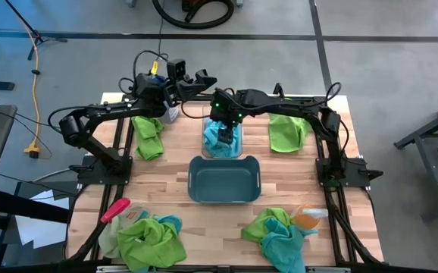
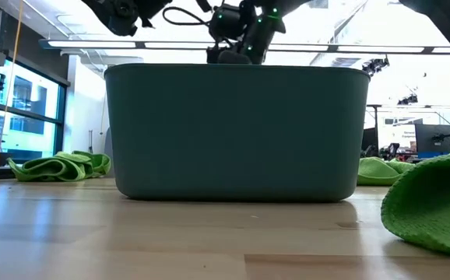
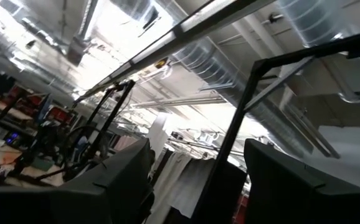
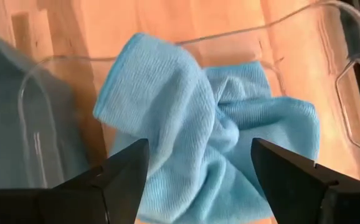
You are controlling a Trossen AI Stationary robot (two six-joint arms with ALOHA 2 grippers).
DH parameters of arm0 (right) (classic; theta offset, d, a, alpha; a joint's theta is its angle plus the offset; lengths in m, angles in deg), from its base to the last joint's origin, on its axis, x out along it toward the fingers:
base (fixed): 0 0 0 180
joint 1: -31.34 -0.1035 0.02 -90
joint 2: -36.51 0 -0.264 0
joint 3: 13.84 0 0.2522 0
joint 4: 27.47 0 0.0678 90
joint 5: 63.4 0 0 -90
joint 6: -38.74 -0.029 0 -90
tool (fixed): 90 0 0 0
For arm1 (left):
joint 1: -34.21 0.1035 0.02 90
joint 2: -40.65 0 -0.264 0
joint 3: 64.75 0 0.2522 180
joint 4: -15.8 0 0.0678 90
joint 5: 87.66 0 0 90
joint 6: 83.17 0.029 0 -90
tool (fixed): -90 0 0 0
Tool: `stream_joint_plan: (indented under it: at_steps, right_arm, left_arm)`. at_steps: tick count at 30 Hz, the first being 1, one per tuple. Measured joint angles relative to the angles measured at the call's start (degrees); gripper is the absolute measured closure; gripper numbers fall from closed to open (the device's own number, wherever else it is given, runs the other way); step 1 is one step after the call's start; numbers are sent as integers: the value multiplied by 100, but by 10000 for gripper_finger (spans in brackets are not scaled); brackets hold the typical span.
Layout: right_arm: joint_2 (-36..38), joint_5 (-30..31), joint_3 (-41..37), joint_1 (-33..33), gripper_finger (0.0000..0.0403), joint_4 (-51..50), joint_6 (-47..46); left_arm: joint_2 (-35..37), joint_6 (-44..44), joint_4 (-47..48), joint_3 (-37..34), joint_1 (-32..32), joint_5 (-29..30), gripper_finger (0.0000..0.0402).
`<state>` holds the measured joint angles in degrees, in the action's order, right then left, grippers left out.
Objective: Sort microfiber towel by color & place in baskets
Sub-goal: Put the green microfiber towel into the blue bin
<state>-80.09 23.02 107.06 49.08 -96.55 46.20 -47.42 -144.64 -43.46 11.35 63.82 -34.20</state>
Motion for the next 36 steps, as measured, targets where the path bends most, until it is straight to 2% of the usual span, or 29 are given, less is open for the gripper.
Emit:
stream_joint_plan:
  at_steps: [4,7,12,18,22,25,28,32,36]
  right_arm:
    - [46,-4,62,0,123,-436,228]
    - [243,-14,-223,57,123,-622,403]
    - [1118,-10,-1492,344,123,-426,233]
    - [3062,-9,-3498,535,123,333,-549]
    - [4551,2,-4620,533,123,883,-1337]
    - [5583,7,-5276,481,123,1311,-1983]
    - [6434,5,-5757,459,123,1862,-2560]
    - [7204,8,-6171,461,123,2756,-3002]
    - [7556,7,-6429,461,123,3533,-2686]
  left_arm:
    - [0,0,-56,0,0,-97,154]
    - [0,-12,-67,0,0,-218,154]
    - [25,10,-69,0,0,-305,154]
    - [31,324,275,0,-70,-315,154]
    - [93,1454,1690,-4,-285,-193,154]
    - [299,2498,3337,-4,-476,155,154]
    - [620,3472,5138,-4,-714,768,154]
    - [1076,4366,7098,-4,-1103,1610,154]
    - [1418,4620,8168,-4,-1479,2130,154]
